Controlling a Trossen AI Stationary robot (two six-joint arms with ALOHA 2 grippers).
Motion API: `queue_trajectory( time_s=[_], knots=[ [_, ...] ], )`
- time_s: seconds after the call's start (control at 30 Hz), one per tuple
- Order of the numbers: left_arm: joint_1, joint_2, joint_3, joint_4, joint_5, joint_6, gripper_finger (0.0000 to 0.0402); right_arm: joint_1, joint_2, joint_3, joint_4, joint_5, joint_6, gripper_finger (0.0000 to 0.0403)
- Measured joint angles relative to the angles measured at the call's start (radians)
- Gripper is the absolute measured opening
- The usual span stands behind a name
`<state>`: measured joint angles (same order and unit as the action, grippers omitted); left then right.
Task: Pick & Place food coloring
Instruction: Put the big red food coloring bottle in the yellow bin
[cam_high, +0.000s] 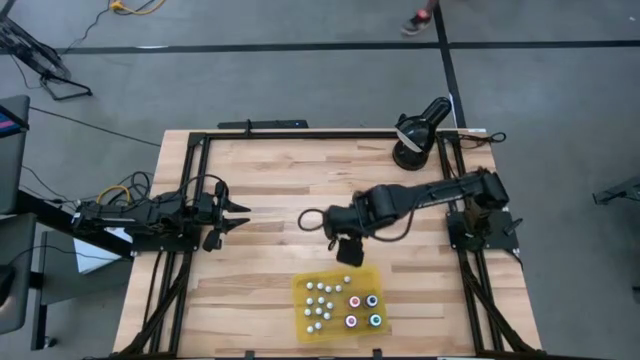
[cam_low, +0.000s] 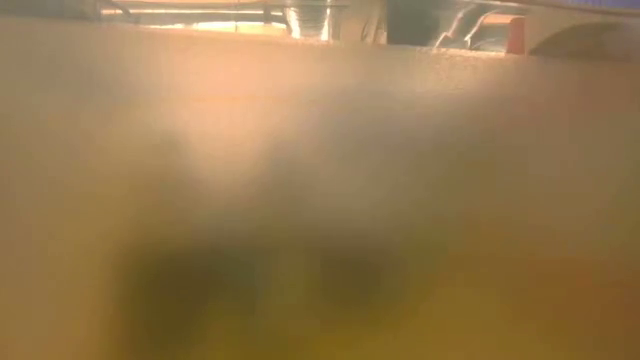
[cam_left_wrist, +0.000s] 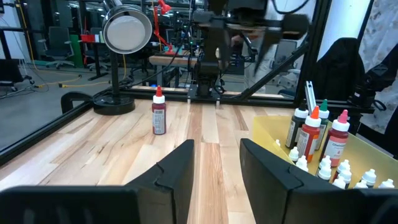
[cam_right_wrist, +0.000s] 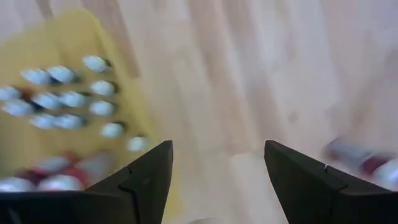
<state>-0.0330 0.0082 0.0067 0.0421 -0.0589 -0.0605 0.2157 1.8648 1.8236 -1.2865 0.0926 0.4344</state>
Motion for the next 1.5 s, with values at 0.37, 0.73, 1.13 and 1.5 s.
queue_trajectory(
  time_s=[0.37, 0.73, 1.13, 1.5],
  knots=[
    [0.000, 0.000, 0.000, 0.000, 0.000, 0.000, 0.0121, -0.160, 0.000, 0.000, -0.001, 0.068, -0.685, 0.0244],
    [0.000, 0.000, 0.000, 0.000, 0.000, 0.000, 0.0121, -0.267, -0.122, -0.173, 0.122, -0.066, -0.858, 0.0244],
    [0.000, 0.000, 0.000, 0.000, 0.000, 0.000, 0.0121, -0.395, -0.231, -0.483, 0.276, 0.027, -0.796, 0.0244],
    [0.000, 0.000, 0.000, 0.000, 0.000, 0.000, 0.0121, -0.481, -0.172, -0.576, 0.320, -0.001, -0.809, 0.0244]
  ],
)
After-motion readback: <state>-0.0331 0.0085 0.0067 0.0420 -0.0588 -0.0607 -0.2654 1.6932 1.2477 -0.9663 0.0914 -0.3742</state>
